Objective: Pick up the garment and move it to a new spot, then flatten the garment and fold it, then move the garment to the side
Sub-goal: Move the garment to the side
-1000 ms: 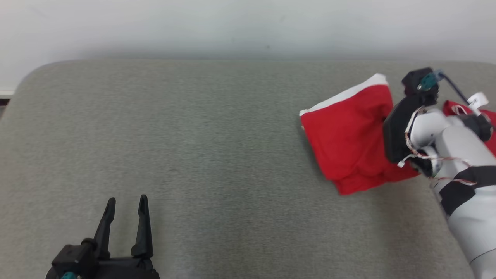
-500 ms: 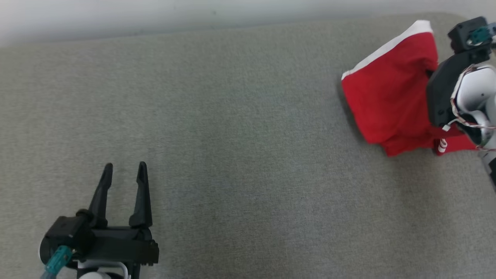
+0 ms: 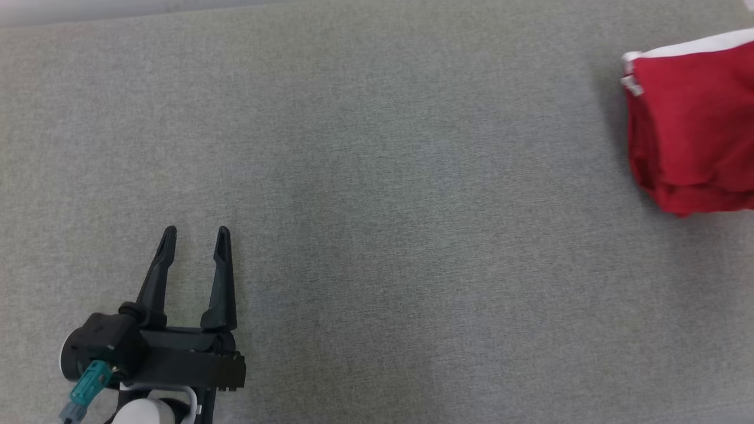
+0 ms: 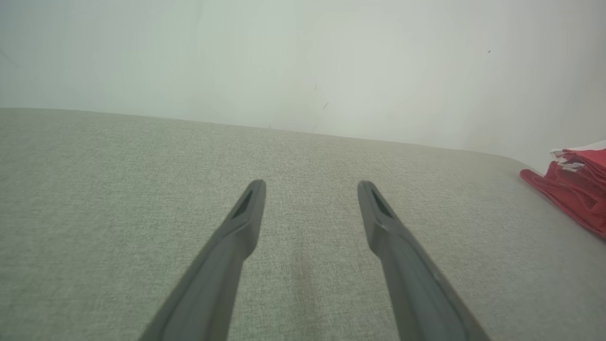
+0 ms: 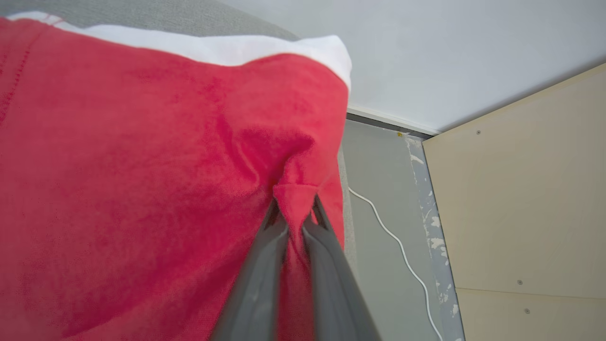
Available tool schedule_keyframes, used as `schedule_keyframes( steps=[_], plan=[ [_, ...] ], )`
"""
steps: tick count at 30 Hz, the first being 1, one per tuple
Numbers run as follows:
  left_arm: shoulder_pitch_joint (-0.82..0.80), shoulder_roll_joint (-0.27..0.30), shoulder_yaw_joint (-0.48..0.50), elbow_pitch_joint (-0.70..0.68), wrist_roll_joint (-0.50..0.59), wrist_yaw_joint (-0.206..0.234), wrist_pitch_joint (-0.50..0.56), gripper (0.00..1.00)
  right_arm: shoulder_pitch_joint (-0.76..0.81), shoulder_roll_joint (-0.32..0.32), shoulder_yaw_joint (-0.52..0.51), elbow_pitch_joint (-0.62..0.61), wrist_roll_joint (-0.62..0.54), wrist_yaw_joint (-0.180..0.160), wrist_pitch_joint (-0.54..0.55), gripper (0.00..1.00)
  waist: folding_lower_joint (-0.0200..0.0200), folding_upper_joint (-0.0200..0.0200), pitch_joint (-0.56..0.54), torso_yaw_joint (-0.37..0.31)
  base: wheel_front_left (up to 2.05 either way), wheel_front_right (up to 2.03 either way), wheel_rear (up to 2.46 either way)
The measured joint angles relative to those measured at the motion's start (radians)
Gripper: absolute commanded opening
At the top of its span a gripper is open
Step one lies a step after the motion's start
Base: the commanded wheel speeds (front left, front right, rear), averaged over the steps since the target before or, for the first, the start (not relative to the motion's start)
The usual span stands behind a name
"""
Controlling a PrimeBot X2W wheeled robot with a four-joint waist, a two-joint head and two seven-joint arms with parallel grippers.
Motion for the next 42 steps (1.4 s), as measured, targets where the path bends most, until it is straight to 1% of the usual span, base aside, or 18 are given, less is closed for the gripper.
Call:
schedule_keyframes(
  steps=[3,4,5,6,7,11,14,18,20,24,26,27,33,40,42],
  plan=[
    [-0.006,-0.001,-0.005,-0.003,0.014,-0.006,0.0,1.0,0.001,-0.02,-0.051,0.041,-0.058,0.0,-0.043,0.0,0.0,0.0,0.01,0.015,0.0,0.0,0.0],
    [-0.006,0.0,-0.005,-0.004,0.019,-0.006,0.0,1.0,0.004,-0.02,-0.071,0.054,-0.072,0.0,-0.062,0.13,0.0,-0.0001,0.012,0.02,0.0,0.0,0.0],
    [-0.006,0.0,-0.004,-0.004,0.021,-0.006,0.0,1.0,0.01,-0.016,-0.088,0.065,-0.087,0.0,-0.079,0.44,0.0,0.0,0.013,0.025,0.0,0.0,0.0],
    [-0.006,0.0,-0.004,-0.005,0.023,-0.007,0.0,1.0,0.015,-0.014,-0.107,0.077,-0.107,0.0,-0.095,0.44,0.0,0.0,0.014,0.03,0.0,0.0,0.0],
    [-0.006,0.0,-0.002,-0.005,0.023,-0.007,0.0,1.0,0.021,-0.012,-0.129,0.087,-0.127,0.0,-0.117,1.0,0.0,0.0,0.015,0.034,0.0,0.0,0.0],
    [-0.006,0.0,-0.001,-0.003,0.026,-0.007,0.0,1.0,0.027,0.007,-0.201,0.108,-0.213,0.0,-0.214,1.0,0.0,-0.0001,0.008,0.041,0.0,0.0,0.0],
    [-0.002,0.0,0.003,0.003,0.028,-0.008,0.0,1.0,0.042,0.037,-0.244,0.113,-0.26,0.0,-0.291,1.0,0.0,-0.0001,-0.01,0.041,0.0,0.0,0.0],
    [0.02,0.0,0.02,0.018,0.034,0.003,0.0,1.0,0.063,0.115,-0.289,0.119,-0.262,0.0,-0.388,1.0,-0.0001,-0.0001,-0.048,0.038,0.0,0.0,0.0],
    [0.034,0.0,0.026,0.028,0.035,0.006,0.0,1.0,0.077,0.166,-0.313,0.115,-0.264,0.0,-0.438,1.0,-0.0001,-0.0002,-0.071,0.034,0.0,0.0,0.0],
    [0.065,0.0,0.04,0.039,0.029,0.011,0.0,1.0,0.142,0.261,-0.336,0.113,-0.23,0.0,-0.528,1.0,-0.0002,-0.0002,-0.127,0.026,0.0,0.0,0.0],
    [0.083,0.0,0.049,0.04,0.023,0.015,0.0,1.0,0.174,0.297,-0.331,0.102,-0.209,0.0,-0.571,1.0,-0.0002,-0.0002,-0.157,0.022,0.0,0.0,0.0],
    [0.083,0.0,0.049,0.04,0.023,0.015,0.0,1.0,0.174,0.297,-0.331,0.102,-0.209,0.0,-0.571,1.0,-0.0002,-0.0002,-0.157,0.022,0.0,0.0,0.0],
    [0.142,0.004,0.091,0.062,0.018,0.019,0.0,1.0,0.31,0.399,-0.255,0.02,-0.145,0.0,-0.635,1.0,-0.0003,-0.0003,-0.251,0.01,0.0,0.0,0.0],
    [0.198,0.004,0.126,0.078,0.016,0.023,0.0,1.0,0.493,0.449,-0.202,-0.121,-0.056,0.0,-0.652,1.0,-0.0004,-0.0003,-0.347,-0.001,0.0,0.0,0.0],
    [0.21,0.006,0.136,0.082,0.016,0.024,0.0,1.0,0.534,0.459,-0.197,-0.156,-0.049,0.0,-0.655,1.0,-0.0004,-0.0004,-0.367,-0.004,0.0,0.0,0.0]
  ],
)
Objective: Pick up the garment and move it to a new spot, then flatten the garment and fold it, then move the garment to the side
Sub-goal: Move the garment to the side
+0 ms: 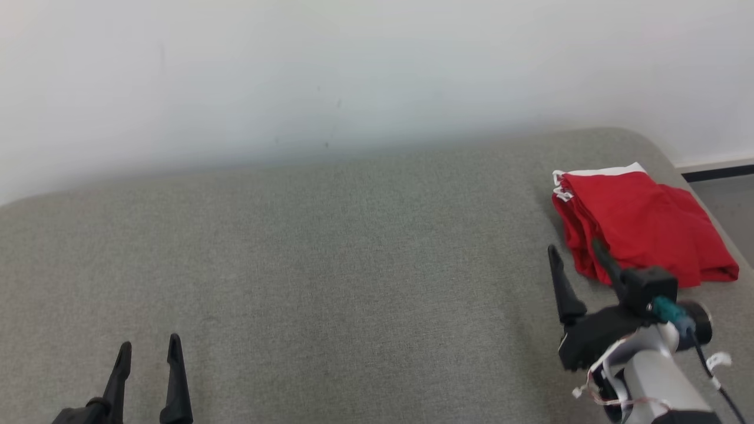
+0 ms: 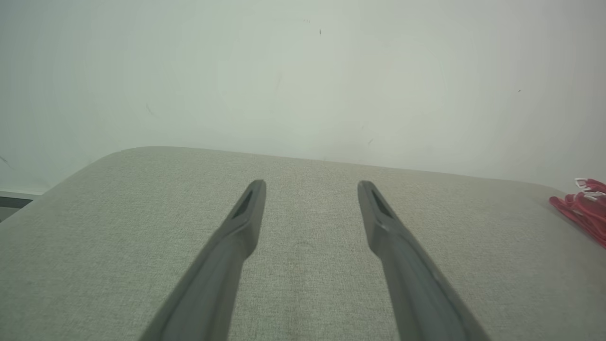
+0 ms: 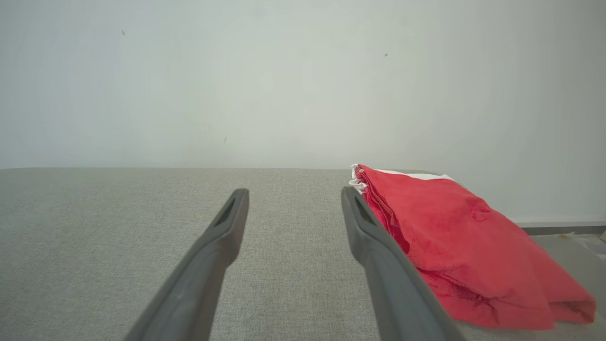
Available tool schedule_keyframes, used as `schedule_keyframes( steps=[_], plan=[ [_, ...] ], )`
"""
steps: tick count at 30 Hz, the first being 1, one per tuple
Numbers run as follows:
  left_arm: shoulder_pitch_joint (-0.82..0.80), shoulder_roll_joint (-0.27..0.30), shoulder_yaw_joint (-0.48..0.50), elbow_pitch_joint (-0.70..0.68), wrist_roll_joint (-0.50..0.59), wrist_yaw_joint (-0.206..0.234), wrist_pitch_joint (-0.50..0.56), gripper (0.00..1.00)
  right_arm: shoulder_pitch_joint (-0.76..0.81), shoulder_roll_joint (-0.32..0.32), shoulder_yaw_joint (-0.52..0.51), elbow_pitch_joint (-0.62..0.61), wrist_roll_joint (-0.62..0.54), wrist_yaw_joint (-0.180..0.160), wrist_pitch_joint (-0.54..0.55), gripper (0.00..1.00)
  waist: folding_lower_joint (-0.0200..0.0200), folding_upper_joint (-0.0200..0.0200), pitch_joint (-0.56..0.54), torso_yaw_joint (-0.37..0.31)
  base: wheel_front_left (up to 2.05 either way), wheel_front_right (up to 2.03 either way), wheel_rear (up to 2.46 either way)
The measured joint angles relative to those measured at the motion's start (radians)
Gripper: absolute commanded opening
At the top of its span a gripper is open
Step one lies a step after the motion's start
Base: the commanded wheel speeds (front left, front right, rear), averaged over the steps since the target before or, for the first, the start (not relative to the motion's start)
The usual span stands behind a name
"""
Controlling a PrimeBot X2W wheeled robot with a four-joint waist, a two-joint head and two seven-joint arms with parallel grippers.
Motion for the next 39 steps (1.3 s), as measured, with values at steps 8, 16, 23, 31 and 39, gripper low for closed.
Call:
schedule_keyframes(
  steps=[8,16,23,31,39],
  plan=[
    [0.021,0.0,0.003,0.056,0.012,-0.006,0.0,1.0,0.122,0.042,-0.011,-0.053,0.019,0.0,-0.001,1.0,0.0001,0.0,-0.045,-0.006,0.0,0.0,0.0],
    [0.019,0.0,0.007,0.098,0.013,-0.012,0.0,1.0,0.17,0.047,-0.03,-0.084,0.012,0.0,0.007,1.0,0.0003,0.0001,-0.049,0.003,0.0,0.0,0.0],
    [0.015,-0.002,0.02,0.114,0.013,-0.014,0.0,1.0,0.188,0.041,-0.04,-0.119,0.012,0.0,0.025,1.0,0.0004,0.0001,-0.054,0.008,0.0,0.0,0.0],
    [0.015,-0.003,0.027,0.115,0.012,-0.018,0.0,1.0,0.208,0.043,-0.046,-0.161,0.01,0.0,0.049,1.0,0.0004,0.0001,-0.053,0.009,0.0,0.0,0.0],
    [0.012,-0.004,0.026,0.111,0.011,-0.021,0.0,1.0,0.22,0.043,-0.059,-0.179,0.001,0.0,0.061,1.0,0.0003,0.0002,-0.047,0.007,0.0,0.0,0.0]
  ],
)
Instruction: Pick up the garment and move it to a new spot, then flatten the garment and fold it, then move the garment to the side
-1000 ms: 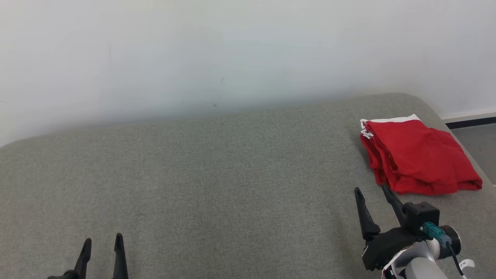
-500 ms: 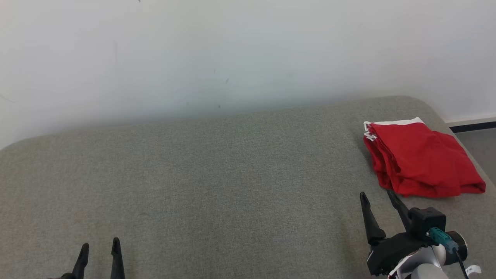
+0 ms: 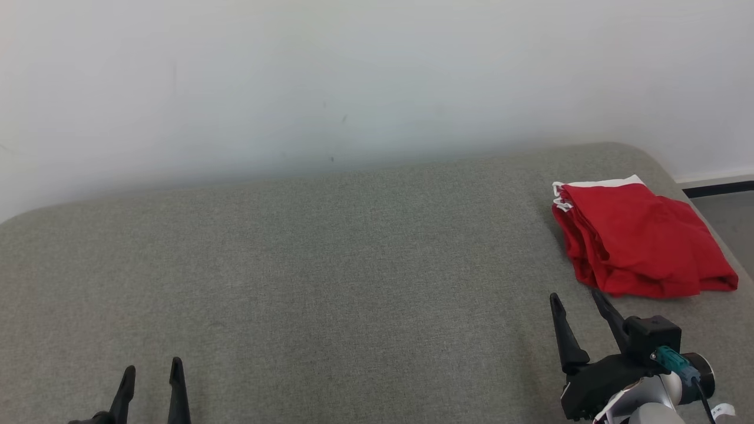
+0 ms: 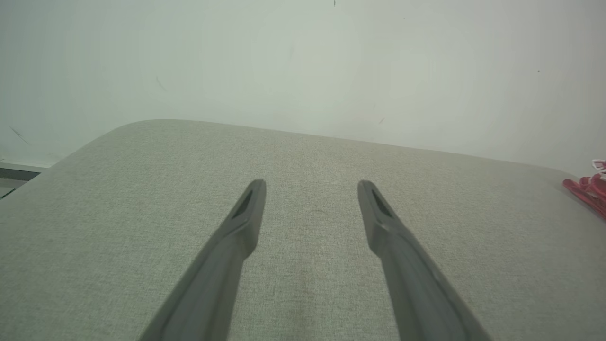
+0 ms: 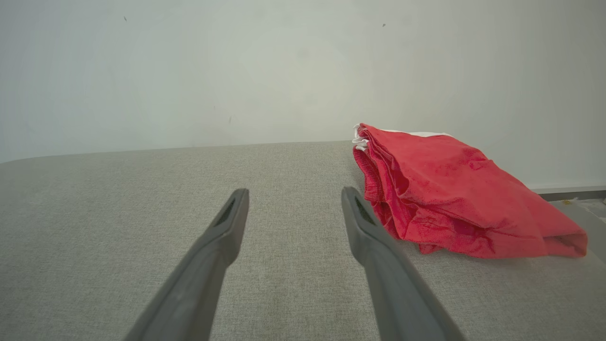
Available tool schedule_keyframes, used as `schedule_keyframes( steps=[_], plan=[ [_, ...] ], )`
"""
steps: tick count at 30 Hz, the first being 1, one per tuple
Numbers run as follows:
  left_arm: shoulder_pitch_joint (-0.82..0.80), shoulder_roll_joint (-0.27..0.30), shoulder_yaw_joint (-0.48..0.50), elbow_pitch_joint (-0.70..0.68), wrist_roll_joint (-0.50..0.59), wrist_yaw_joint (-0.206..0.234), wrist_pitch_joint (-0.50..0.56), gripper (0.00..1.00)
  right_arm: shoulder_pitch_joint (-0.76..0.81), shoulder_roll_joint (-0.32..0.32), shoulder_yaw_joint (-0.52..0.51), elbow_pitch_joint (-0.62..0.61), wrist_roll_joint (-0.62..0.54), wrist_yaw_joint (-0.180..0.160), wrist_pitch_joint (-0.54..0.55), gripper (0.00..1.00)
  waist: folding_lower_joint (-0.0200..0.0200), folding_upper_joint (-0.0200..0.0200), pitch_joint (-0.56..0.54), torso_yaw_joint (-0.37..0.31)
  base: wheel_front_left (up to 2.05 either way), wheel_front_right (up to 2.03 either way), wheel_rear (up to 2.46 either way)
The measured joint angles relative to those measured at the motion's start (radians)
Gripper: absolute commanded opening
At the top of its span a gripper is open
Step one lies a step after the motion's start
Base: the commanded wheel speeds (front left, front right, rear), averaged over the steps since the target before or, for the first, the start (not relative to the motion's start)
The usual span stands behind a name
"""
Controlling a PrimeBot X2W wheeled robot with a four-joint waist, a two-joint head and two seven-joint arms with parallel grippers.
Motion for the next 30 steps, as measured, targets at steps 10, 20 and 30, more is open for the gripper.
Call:
schedule_keyframes(
  steps=[10,20,30],
  plan=[
    [-0.002,-0.001,-0.016,-0.009,-0.005,0.008,0.0,1.0,0.012,0.013,-0.013,-0.019,-0.012,0.0,0.016,1.0,0.0,0.0,0.004,-0.001,0.0,0.0,0.0],
    [0.021,-0.013,-0.02,0.039,-0.009,0.007,0.009,0.0,0.055,0.022,-0.014,0.021,-0.003,0.0,0.022,0.0,0.0,0.0,0.006,0.0,0.0,0.0,0.0],
    [0.014,-0.014,-0.017,0.043,-0.18,0.007,0.058,0.0,0.061,0.03,-0.04,-0.003,0.164,0.0,0.061,0.0,0.0,0.0,0.01,0.007,0.0,0.0,0.0]
  ],
)
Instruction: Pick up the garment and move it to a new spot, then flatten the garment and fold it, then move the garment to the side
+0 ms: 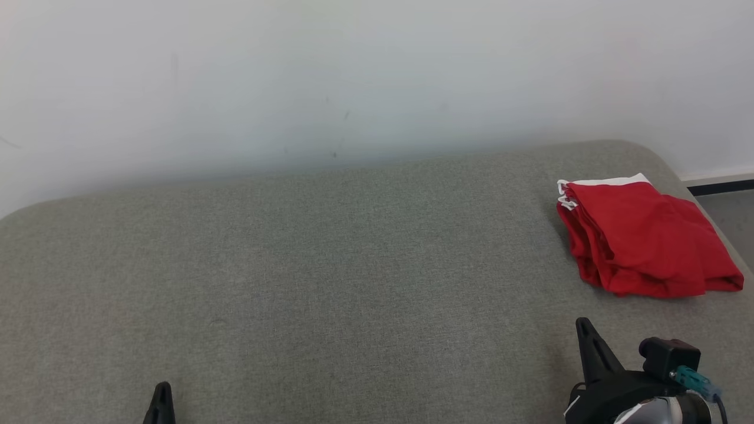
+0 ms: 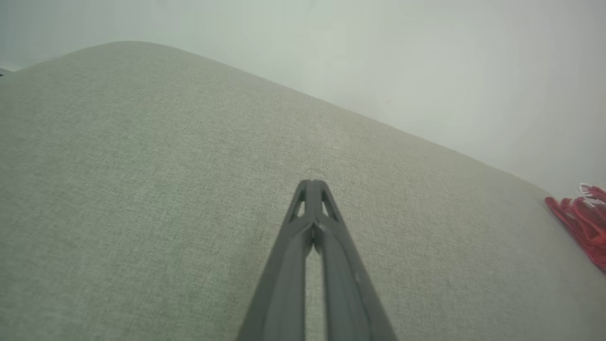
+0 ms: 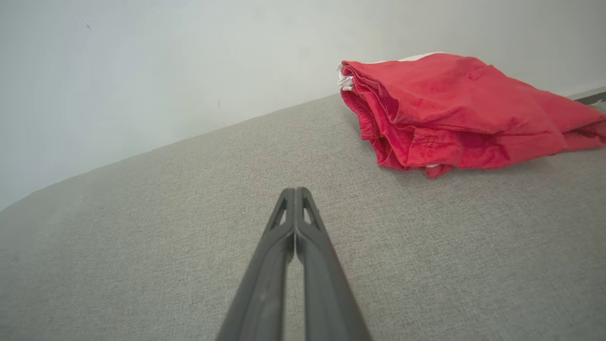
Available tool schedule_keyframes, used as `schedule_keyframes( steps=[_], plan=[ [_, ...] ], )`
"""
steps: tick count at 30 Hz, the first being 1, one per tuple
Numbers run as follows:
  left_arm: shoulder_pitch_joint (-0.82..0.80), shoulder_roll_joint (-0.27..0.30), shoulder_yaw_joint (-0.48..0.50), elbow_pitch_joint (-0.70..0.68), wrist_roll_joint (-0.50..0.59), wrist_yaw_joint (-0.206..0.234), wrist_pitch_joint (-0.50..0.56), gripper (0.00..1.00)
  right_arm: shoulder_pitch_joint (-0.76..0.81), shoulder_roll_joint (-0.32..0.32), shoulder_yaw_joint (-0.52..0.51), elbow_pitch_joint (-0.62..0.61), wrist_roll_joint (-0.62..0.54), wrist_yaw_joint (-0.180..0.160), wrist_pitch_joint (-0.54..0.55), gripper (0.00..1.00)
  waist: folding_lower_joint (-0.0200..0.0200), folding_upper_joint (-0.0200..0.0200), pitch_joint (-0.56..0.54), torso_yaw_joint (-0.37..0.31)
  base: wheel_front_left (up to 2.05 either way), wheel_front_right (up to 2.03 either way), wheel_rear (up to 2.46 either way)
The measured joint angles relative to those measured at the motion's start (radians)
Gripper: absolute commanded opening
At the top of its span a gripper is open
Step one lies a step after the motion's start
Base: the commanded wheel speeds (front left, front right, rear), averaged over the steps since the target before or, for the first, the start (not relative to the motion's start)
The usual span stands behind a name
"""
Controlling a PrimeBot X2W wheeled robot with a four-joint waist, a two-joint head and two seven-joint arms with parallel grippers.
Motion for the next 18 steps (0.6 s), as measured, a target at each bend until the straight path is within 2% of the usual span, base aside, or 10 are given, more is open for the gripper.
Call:
schedule_keyframes(
  steps=[18],
  plan=[
    [-0.025,0.001,-0.008,-0.02,-0.295,-0.008,0.071,0.0,0.011,0.015,-0.034,-0.065,0.301,0.0,0.054,0.0,0.0,0.0,0.008,0.013,0.0,0.0,0.0]
  ],
)
